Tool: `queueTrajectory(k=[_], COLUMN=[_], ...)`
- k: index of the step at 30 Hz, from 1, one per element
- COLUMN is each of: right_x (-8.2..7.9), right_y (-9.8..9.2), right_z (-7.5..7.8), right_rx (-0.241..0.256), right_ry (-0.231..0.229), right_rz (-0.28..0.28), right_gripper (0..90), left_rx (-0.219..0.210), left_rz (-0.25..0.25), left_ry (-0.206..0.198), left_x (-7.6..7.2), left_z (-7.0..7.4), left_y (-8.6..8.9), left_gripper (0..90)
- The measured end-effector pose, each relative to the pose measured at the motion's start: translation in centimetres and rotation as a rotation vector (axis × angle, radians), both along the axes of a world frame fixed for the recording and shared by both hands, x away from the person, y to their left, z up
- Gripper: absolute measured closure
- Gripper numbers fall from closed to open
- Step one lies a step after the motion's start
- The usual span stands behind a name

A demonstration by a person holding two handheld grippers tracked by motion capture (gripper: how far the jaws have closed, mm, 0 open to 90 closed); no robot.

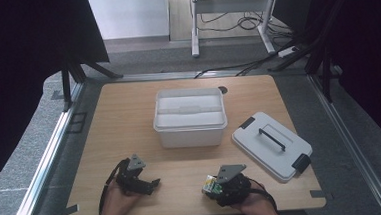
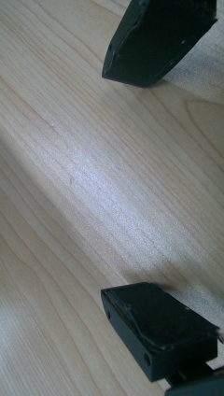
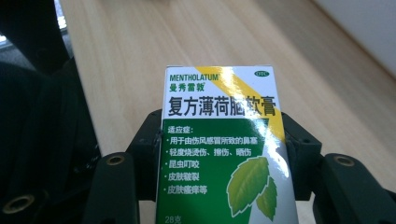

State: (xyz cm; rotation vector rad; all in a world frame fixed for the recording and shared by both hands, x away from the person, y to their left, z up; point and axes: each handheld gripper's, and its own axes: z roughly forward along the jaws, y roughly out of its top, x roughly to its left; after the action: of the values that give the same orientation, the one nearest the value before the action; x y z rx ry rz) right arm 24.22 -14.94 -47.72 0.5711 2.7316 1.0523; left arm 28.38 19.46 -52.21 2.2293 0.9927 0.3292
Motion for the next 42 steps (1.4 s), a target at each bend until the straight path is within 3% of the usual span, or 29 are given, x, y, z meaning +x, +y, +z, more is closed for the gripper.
queueTrajectory(k=[14, 15, 20, 25, 28, 33, 42], right_x=[-0.6, -0.5, -0.2, 0.6, 0.9, 1.6, 2.7], right_y=[-0.5, -0.6, -0.9, -1.1, -1.0, -1.2, -1.5], right_z=[-1.7, -1.6, -0.5, 0.3, 0.6, 1.2, 2.2], right_rx=[-0.02, 0.0, 0.025, 0.034, 0.025, 0.067, 0.078], right_ry=[0.013, 0.02, 0.02, 0.053, 0.049, 0.065, 0.043], right_rz=[-0.015, -0.017, -0.023, -0.036, -0.042, -0.05, -0.08], right_gripper=[43.1, 38.7, 34.3, 32.2, 31.1, 30.7, 27.4], left_rx=[-0.001, -0.001, -0.001, -0.002, -0.001, -0.001, -0.001], left_rz=[0.002, 0.002, 0.002, 0.002, 0.001, 0.001, 0.0], left_ry=[-0.001, -0.001, -0.001, -0.001, -0.001, 0.0, 0.0], left_x=[0.0, 0.0, 0.0, 0.0, 0.0, 0.0, 0.0], left_z=[0.0, 0.0, 0.0, 0.0, 0.0, 0.0, 0.0], left_y=[0.0, 0.0, 0.0, 0.0, 0.0, 0.0, 0.0], left_gripper=[0.6, 0.6, 0.6, 0.6, 0.6, 0.6, 0.4])
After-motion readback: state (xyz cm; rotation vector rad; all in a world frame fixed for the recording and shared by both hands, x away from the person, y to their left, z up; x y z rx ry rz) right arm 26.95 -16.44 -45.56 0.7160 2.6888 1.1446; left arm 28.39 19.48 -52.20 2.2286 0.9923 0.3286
